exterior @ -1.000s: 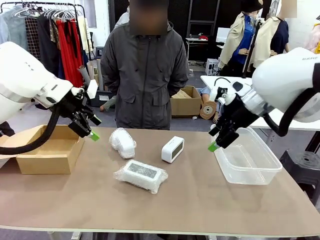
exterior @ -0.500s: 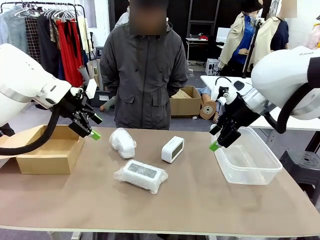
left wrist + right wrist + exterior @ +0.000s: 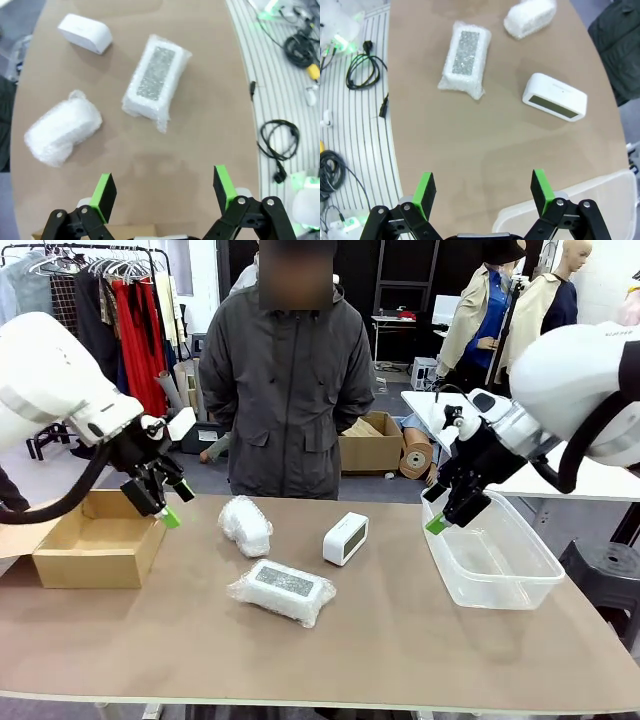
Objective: Separate and place wrapped and unwrapped clocks.
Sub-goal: Pick up the Digital clock indicated by the person.
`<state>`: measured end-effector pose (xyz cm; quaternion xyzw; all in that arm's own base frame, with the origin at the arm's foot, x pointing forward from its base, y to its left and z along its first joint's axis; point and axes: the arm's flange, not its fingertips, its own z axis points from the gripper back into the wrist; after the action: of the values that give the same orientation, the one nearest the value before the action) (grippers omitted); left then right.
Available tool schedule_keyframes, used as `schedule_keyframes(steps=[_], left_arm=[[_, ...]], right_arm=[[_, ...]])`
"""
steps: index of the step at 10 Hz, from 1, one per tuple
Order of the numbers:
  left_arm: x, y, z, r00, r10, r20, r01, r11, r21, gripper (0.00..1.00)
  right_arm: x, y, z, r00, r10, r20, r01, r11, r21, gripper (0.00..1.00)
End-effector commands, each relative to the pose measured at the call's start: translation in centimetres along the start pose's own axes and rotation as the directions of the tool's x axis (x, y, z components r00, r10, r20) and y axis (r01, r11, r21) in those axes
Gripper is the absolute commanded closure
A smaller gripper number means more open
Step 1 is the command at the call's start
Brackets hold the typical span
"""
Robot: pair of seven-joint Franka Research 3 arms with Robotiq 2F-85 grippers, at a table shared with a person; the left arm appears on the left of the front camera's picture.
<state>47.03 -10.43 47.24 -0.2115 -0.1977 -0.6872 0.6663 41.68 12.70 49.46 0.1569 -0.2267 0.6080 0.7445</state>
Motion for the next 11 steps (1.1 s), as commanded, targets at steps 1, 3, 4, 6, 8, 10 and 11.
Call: schedule_keyframes(steps=[1, 3, 4, 6, 8, 10, 11], left_arm=[[0.3, 2.4, 1.8, 0.999, -0.033, 0.03, 0.033, 0.999, -0.026, 0.0], [0.0, 3.8, 3.0, 0.994, -0.061, 0.089, 0.061, 0.998, 0.003, 0.0], [0.1, 4.3, 3.5, 0.993, -0.062, 0.102, 0.061, 0.998, 0.011, 0.0], [0.2, 4.8, 4.6, 0.992, -0.035, 0.125, 0.027, 0.998, 0.062, 0.0], [0.1, 5.1, 5.2, 0.989, -0.044, 0.14, 0.033, 0.997, 0.076, 0.0], [-0.4, 5.4, 5.7, 0.984, -0.076, 0.163, 0.063, 0.994, 0.085, 0.0], [-0.9, 5.7, 5.9, 0.981, -0.084, 0.175, 0.069, 0.994, 0.089, 0.0]], right_arm=[[-0.2, -1.5, 1.0, 0.994, 0.105, 0.035, -0.105, 0.994, 0.026, 0.0], [-0.2, -2.6, 2.6, 0.984, 0.167, 0.069, -0.169, 0.985, 0.021, 0.0], [-0.5, -3.4, 3.2, 0.979, 0.182, 0.094, -0.184, 0.983, 0.013, 0.0], [-0.9, -4.5, 3.9, 0.96, 0.225, 0.169, -0.23, 0.973, 0.009, 0.0], [-1.1, -5.5, 4.6, 0.95, 0.195, 0.245, -0.208, 0.978, 0.031, 0.0], [-1.6, -6.5, 5.3, 0.931, 0.14, 0.338, -0.165, 0.985, 0.048, 0.0], [-1.9, -6.9, 5.6, 0.923, 0.124, 0.363, -0.151, 0.987, 0.048, 0.0]])
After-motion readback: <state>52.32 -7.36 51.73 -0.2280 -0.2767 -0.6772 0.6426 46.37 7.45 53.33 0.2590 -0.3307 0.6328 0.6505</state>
